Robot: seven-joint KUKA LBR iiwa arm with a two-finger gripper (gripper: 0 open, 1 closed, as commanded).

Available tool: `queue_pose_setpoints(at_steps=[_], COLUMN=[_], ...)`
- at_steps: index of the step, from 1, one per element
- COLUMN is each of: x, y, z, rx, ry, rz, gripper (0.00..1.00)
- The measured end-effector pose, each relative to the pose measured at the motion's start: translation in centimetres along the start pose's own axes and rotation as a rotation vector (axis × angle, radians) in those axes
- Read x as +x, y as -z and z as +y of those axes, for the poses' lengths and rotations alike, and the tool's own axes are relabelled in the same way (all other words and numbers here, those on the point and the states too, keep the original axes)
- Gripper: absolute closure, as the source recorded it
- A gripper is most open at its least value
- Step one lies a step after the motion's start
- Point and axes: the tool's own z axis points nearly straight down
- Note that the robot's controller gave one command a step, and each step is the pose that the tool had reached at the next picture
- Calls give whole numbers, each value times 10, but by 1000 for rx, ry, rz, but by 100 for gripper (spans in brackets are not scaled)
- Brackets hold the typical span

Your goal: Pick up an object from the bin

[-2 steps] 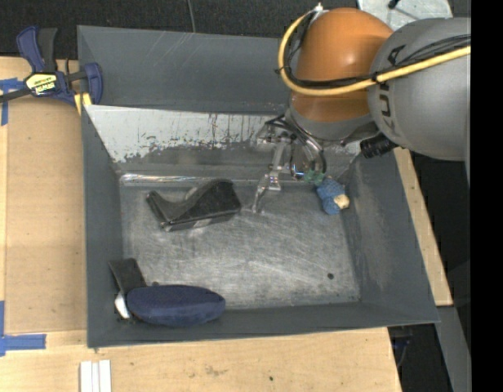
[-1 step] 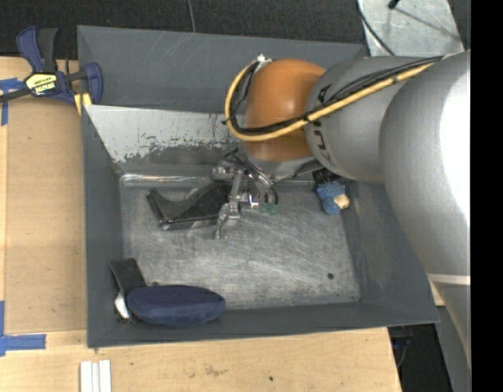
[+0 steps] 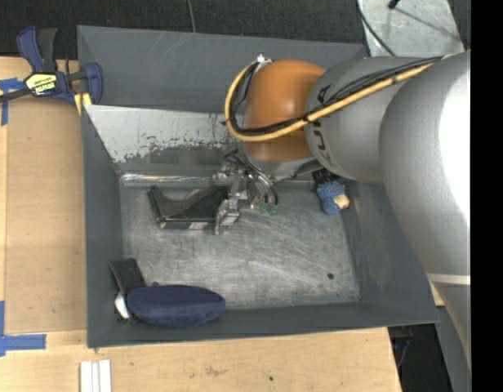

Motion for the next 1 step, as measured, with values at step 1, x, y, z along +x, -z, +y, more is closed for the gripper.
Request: queue_pose_setpoints(at_steps=[1], x=[16], y=[142], z=[12], rx=[-1], ry=[291], rz=[6], gripper=[100])
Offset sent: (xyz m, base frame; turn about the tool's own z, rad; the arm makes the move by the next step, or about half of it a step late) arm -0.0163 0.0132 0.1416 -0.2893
